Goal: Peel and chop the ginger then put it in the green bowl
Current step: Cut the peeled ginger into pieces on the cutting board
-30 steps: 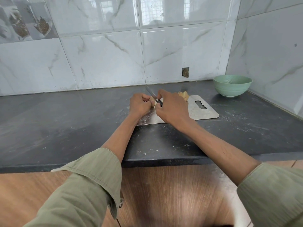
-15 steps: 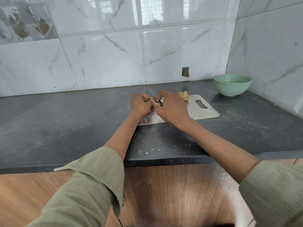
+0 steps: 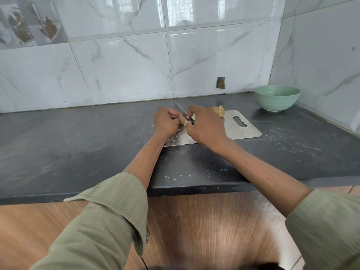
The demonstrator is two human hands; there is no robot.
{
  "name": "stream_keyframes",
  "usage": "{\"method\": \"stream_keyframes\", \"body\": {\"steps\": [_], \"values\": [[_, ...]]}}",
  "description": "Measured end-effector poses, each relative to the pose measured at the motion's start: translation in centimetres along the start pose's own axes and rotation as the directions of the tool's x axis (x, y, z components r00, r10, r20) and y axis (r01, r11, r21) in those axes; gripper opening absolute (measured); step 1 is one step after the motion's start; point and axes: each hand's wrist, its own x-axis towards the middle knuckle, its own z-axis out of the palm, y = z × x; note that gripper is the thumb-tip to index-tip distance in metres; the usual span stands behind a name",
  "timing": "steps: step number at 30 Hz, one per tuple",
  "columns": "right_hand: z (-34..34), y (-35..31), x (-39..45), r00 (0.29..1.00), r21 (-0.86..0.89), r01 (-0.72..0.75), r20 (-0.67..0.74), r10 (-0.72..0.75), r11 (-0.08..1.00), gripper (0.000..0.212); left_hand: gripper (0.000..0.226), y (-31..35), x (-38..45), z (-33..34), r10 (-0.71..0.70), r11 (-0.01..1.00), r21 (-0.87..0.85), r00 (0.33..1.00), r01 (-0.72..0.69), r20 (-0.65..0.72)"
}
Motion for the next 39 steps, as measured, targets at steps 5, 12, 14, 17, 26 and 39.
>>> {"method": "stream_keyframes", "body": {"steps": [5,12,14,17,26,39], "values": [[0.1,0.0,0.4,0.999,0.033,-0.03,0.02,0.03,0.999,0.016,0.023,-0.1,0.0,-0.3,0.019,1.0,-0.017,0.999,-0.019,0.037],[0.1,-0.1,0.0,0.999,0.043,-0.04,0.03,0.038,0.998,0.011,0.033,0.0,0.0,-0.2,0.028,0.999,-0.021,1.0,-0.029,-0.006],[0.1,0.0,-0.1,0.999,0.041,-0.036,0.029,0.035,0.999,0.011,0.035,-0.1,0.0,-0.3,0.024,0.999,-0.023,1.0,-0.024,-0.011],[0.4,-0.1,0.1,0.999,0.037,-0.018,0.037,0.017,0.999,0.009,0.033,0.0,-0.2,-0.4,0.036,0.999,-0.038,0.999,-0.036,0.001],[0.8,0.2,0.1,1.0,0.004,0.01,0.027,-0.01,1.0,0.012,0.023,-0.3,-0.3,-0.5,0.035,0.995,-0.096,0.999,-0.034,0.0],[1.2,0.5,-0.2,0.999,0.006,-0.005,0.046,0.005,1.0,0.011,0.036,-0.9,0.3,-0.4,0.062,0.995,-0.071,0.998,-0.063,-0.014]]}}
